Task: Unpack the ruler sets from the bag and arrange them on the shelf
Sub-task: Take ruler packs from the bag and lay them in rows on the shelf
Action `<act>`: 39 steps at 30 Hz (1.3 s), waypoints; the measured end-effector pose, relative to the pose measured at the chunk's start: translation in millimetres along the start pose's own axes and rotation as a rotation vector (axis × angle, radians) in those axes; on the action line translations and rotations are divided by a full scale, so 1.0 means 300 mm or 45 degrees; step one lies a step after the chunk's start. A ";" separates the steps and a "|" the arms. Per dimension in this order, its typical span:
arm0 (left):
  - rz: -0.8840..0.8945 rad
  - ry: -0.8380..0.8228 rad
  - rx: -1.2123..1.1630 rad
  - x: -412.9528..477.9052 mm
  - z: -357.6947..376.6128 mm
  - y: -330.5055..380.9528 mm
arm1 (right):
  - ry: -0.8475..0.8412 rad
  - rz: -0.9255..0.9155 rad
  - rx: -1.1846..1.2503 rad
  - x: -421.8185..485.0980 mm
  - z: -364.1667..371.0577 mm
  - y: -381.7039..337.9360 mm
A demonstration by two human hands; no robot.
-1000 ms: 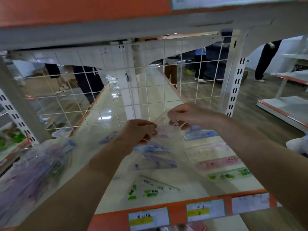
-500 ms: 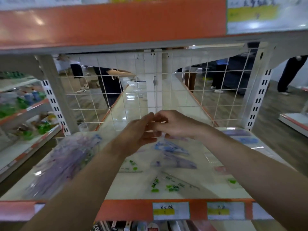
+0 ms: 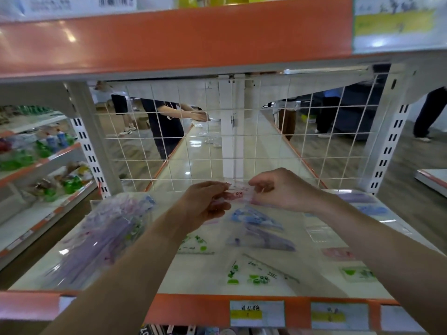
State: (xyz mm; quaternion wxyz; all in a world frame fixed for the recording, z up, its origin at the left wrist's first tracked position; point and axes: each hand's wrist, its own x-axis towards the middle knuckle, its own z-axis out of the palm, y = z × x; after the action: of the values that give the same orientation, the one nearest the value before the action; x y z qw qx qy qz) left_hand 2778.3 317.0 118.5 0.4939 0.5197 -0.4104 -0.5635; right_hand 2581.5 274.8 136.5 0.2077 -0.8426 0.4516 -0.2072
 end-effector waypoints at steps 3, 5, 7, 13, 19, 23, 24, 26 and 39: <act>-0.018 0.053 0.092 0.030 0.021 0.003 | 0.104 -0.050 -0.317 -0.002 0.005 0.005; -0.008 0.092 0.260 0.047 0.028 0.002 | 0.132 -0.057 -0.413 0.006 0.003 0.020; 0.028 0.104 0.460 0.064 0.034 -0.002 | 0.145 -0.023 -0.480 0.021 -0.004 0.047; 0.331 0.184 1.186 0.147 0.038 -0.046 | 0.081 0.051 -0.550 0.062 0.002 0.097; 0.409 0.235 1.604 0.183 0.025 -0.061 | -0.015 0.099 -0.524 0.098 0.031 0.153; 0.462 0.314 1.803 0.172 -0.013 -0.068 | -0.048 0.185 -0.543 0.129 0.045 0.188; 0.474 0.325 1.844 0.166 -0.020 -0.069 | -0.054 0.205 -0.543 0.138 0.050 0.194; 0.495 0.341 1.907 0.158 -0.032 -0.068 | -0.057 0.235 -0.535 0.156 0.060 0.204; 0.476 0.380 1.994 0.145 -0.067 -0.072 | -0.088 0.332 -0.560 0.210 0.089 0.236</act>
State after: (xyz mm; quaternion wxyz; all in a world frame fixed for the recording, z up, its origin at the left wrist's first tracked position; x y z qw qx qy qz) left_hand 2796.7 279.0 87.0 0.1232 0.7066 -0.6948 0.0532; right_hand 2579.9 190.0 86.4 0.0598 -0.8087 0.5834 -0.0463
